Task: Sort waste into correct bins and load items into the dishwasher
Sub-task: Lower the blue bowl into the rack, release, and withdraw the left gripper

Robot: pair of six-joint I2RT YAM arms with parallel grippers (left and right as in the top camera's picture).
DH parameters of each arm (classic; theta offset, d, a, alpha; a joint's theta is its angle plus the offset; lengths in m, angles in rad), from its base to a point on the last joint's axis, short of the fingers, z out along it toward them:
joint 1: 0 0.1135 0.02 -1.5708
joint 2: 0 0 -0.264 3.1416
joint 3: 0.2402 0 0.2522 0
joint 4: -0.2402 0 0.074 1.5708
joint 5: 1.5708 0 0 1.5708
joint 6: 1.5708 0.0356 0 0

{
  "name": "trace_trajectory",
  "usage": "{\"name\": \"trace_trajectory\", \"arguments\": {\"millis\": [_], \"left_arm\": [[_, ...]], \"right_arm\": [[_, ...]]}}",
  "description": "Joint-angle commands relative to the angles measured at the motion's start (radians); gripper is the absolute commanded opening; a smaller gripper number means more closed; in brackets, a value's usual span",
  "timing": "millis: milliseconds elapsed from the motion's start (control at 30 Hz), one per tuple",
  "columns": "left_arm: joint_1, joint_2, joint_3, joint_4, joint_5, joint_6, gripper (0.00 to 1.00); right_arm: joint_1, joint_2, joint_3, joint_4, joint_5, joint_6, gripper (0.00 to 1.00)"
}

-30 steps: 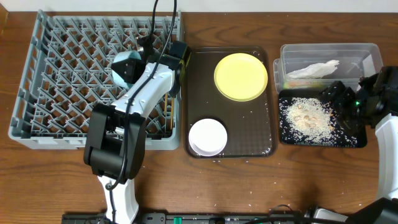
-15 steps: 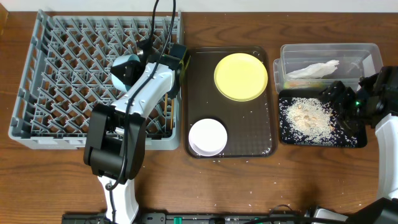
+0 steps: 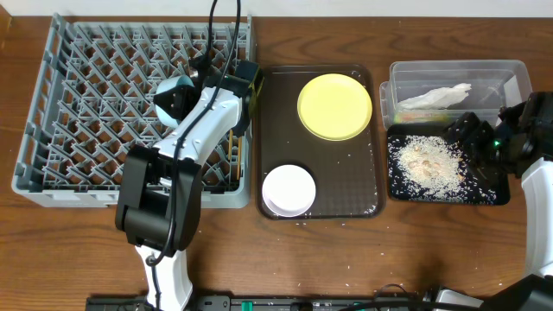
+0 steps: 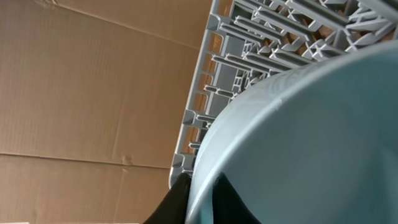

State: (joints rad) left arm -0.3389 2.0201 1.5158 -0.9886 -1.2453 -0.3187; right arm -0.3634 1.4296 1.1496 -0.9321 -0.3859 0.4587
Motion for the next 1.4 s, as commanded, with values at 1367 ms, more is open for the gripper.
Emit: {"name": "trace_trajectory", "arguments": {"millis": [1367], "left_arm": [[-0.032, 0.021, -0.007, 0.025, 0.115, -0.017, 0.09]], "right_arm": [[0.004, -0.003, -0.002, -0.003, -0.007, -0.011, 0.99]]}}
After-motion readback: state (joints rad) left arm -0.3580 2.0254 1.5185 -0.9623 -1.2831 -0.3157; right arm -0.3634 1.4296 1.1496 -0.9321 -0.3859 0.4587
